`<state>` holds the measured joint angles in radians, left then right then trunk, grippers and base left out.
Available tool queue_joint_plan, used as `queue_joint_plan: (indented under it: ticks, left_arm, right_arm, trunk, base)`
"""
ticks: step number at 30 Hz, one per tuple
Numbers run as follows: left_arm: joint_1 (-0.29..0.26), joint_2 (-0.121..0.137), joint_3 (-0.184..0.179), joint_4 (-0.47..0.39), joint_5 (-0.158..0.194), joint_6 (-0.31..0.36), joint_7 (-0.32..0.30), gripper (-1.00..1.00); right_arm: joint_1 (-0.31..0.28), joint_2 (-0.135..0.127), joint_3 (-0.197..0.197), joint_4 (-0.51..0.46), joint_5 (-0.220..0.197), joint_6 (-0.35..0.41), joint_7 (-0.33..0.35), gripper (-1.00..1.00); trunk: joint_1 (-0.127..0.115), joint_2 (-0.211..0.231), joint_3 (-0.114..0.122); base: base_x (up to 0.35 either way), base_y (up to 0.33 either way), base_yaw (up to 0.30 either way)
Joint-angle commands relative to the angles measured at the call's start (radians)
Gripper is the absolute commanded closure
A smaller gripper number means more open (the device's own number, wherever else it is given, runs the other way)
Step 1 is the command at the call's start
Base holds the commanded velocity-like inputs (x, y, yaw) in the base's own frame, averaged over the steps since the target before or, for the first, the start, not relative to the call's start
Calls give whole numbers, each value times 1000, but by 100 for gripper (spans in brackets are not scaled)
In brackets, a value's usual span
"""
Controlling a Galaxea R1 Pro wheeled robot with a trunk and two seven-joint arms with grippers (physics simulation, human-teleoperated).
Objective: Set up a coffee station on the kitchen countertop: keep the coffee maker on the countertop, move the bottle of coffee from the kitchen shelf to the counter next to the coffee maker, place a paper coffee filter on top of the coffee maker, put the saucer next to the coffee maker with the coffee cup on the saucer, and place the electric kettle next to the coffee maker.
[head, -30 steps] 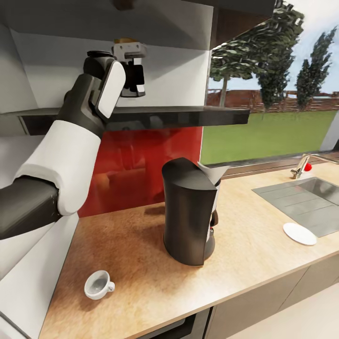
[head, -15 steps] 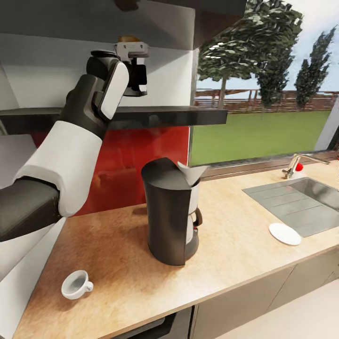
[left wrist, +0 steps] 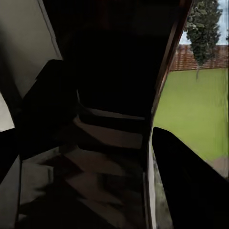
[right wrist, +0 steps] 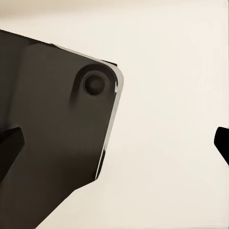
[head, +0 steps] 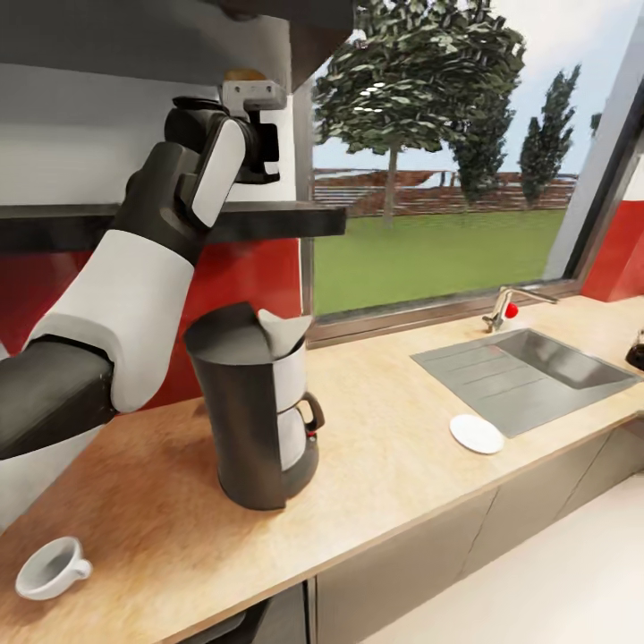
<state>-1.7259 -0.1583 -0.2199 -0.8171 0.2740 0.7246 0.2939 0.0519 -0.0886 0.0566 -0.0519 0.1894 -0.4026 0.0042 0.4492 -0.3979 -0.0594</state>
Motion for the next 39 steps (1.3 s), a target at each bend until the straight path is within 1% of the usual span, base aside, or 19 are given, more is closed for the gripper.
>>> queue_joint_plan:
  ticks: [1, 10, 14, 19, 22, 25, 31, 33, 35, 36, 39]
  left_arm:
    - [-1, 0, -3, -1, 7, 3, 8, 100]
    - [0, 0, -3, 1, 9, 2, 8, 100]
    - [21, -7, -5, 0, 11, 1, 10, 100]
    - [24, -9, -12, -1, 11, 1, 11, 100]
    - [26, -9, -14, -2, 11, 1, 11, 100]
    - [41, -9, -15, -7, 11, 0, 11, 100]
    - [90, -8, -15, -65, 10, 0, 11, 100]
    - [113, -7, -15, -104, 9, 2, 11, 100]
    - [156, -6, -16, -148, 10, 2, 10, 100]
    - [164, -6, -16, -154, 10, 2, 10, 100]
    - [234, -7, -23, -195, 11, 2, 10, 100]
  right_arm:
    - [0, 0, 5, -2, -1, -1, 0, -100]
    - [0, 0, 5, -1, -1, -1, 0, -100]
    - [0, 0, 5, -2, -2, -1, 0, -100]
    - [0, 0, 5, -2, -2, -1, 0, -100]
    - [0, 0, 5, -2, -1, -1, 0, -100]
    - [0, 0, 5, -2, -2, -1, 0, -100]
    - [0, 0, 5, -3, -2, -1, 0, -100]
    - [0, 0, 5, -3, -2, -1, -1, -100]
    - [0, 1, 5, -5, -2, -1, -1, -100]
    - [0, 1, 5, -5, -2, -1, -1, -100]
    - [0, 6, 5, -5, -2, -1, -1, -100]
  trunk:
    - [1, -2, -2]
    - [1, -2, -2]
    - [1, -2, -2]
    - [1, -2, -2]
    - [1, -2, -2]
    - [1, -2, -2]
    - [1, -2, -2]
    - [1, -2, -2]
    - [1, -2, -2]
    - [1, -2, -2]
    - [1, -2, -2]
  base:
    - [91, -272, -264]
    - [128, -272, -264]
    - [140, -272, -264]
    - [103, -272, -253]
    - [3, -272, -75]
    - [-107, -266, -10]
    - [-140, -142, 3]
    - [-25, -23, 147]
    - [-4, -4, 256]
    - [-2, -2, 267]
    - [-1, -1, 275]
